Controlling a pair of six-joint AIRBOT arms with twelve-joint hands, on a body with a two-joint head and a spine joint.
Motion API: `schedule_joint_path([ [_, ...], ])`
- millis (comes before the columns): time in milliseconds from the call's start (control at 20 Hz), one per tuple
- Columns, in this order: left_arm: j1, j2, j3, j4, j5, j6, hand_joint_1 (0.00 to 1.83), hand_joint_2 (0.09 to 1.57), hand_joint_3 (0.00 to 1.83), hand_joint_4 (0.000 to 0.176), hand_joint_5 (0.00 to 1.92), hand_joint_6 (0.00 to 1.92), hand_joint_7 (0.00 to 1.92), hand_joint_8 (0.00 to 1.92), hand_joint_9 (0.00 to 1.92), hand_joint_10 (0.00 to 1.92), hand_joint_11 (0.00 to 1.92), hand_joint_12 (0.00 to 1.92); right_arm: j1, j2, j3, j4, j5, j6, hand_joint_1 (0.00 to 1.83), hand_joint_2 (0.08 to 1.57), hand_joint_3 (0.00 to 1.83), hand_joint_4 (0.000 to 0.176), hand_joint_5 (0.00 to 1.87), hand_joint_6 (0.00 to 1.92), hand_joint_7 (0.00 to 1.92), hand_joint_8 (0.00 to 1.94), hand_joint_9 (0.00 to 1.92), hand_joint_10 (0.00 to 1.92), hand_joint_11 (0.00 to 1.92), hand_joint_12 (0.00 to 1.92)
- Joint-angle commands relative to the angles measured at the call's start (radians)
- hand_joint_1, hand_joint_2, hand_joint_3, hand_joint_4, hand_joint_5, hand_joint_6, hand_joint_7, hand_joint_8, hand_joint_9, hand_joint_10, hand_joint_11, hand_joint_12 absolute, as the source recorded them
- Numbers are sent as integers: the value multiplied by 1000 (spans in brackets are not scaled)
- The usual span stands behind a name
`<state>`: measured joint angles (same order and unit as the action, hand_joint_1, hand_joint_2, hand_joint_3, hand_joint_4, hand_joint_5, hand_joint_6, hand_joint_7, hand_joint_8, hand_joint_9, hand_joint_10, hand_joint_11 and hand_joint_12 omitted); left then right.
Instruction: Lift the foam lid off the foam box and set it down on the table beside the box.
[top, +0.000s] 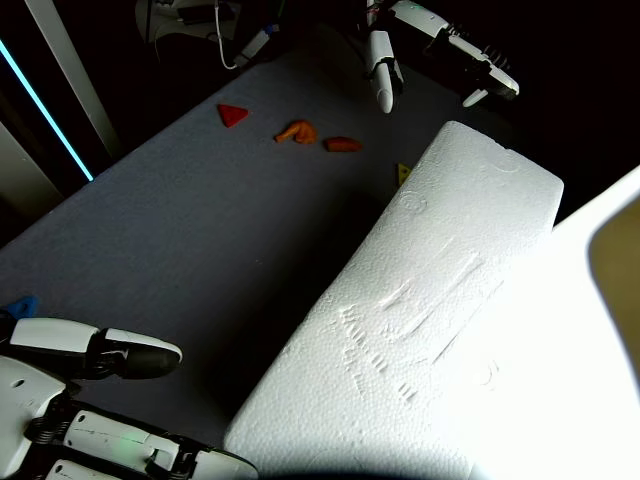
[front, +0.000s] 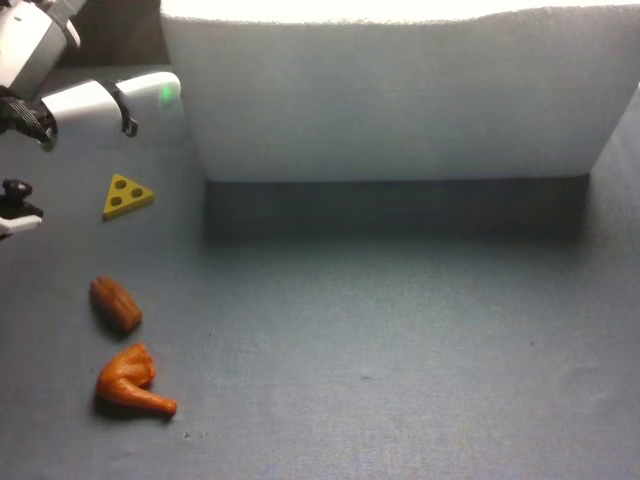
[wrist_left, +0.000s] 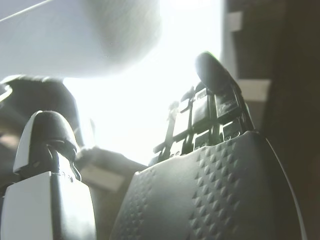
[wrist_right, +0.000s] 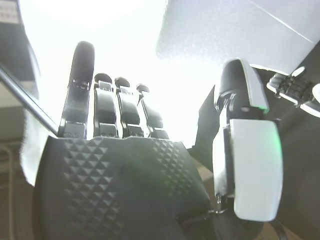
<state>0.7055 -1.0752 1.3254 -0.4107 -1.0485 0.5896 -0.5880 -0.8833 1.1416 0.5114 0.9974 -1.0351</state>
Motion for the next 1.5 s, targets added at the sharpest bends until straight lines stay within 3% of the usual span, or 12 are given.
schedule_joint_path([
  [0,-19,-6,17,3,-100,-10,629,1087,1,26,0,0,0,0,0,0,0,1569,12,11,16,13,97,-3,581,1157,0,0,0,0,0,0,0,0,0,5],
  [200,-40,-33,53,-13,-62,-21,591,1077,0,24,0,0,0,0,0,0,0,1375,24,-7,49,46,71,-7,573,1159,0,0,0,0,0,0,0,0,31,15],
  [250,-40,-37,59,-17,-57,-25,613,1084,3,16,0,0,0,0,0,0,0,1189,29,-11,54,54,68,-9,553,1150,0,0,0,0,0,0,0,0,17,20],
  [400,-45,-52,78,-26,-41,-36,612,1090,4,6,0,0,0,0,0,0,0,1183,35,-22,77,87,49,-16,542,1172,6,0,0,0,0,0,0,0,1,17],
  [500,-51,-60,88,-30,-30,-37,591,1082,1,0,0,0,0,0,0,0,0,1112,41,-37,97,107,32,-16,521,1169,0,19,0,0,0,0,0,0,0,775],
  [600,-56,-64,96,-36,-22,-38,562,1070,0,0,0,0,0,0,0,0,0,854,51,-49,112,116,16,-15,521,1170,0,0,0,0,0,0,0,0,0,1185],
  [650,-58,-68,102,-40,-17,-40,558,1059,0,0,0,0,0,0,0,0,0,757,57,-55,121,119,8,-9,617,1196,0,0,0,0,0,0,0,0,0,1116],
  [900,-73,-98,136,-43,18,-55,491,1062,1,0,29,5,2,0,39,8,0,980,61,-81,159,122,2,63,652,1162,0,0,0,0,0,0,0,0,0,1289],
  [1100,-83,-120,159,-44,40,-68,515,1061,0,0,45,3,0,0,1,0,0,898,71,-96,173,121,1,80,629,1116,0,0,0,0,0,0,0,0,0,973],
  [1150,-85,-126,164,-43,43,-74,517,1059,0,0,49,2,0,0,1,0,0,861,74,-99,174,118,1,82,634,1121,0,0,0,0,0,0,0,0,0,226],
  [1200,-88,-130,169,-41,45,-80,509,1058,0,0,53,1,0,0,0,0,0,783,77,-102,176,116,0,84,617,1117,0,0,0,0,0,0,0,0,0,44],
  [1450,-102,-151,192,-33,65,-95,490,1048,0,0,47,1,0,0,0,0,0,612,86,-127,199,103,-2,124,617,1101,0,0,0,0,0,0,0,0,0,0],
])
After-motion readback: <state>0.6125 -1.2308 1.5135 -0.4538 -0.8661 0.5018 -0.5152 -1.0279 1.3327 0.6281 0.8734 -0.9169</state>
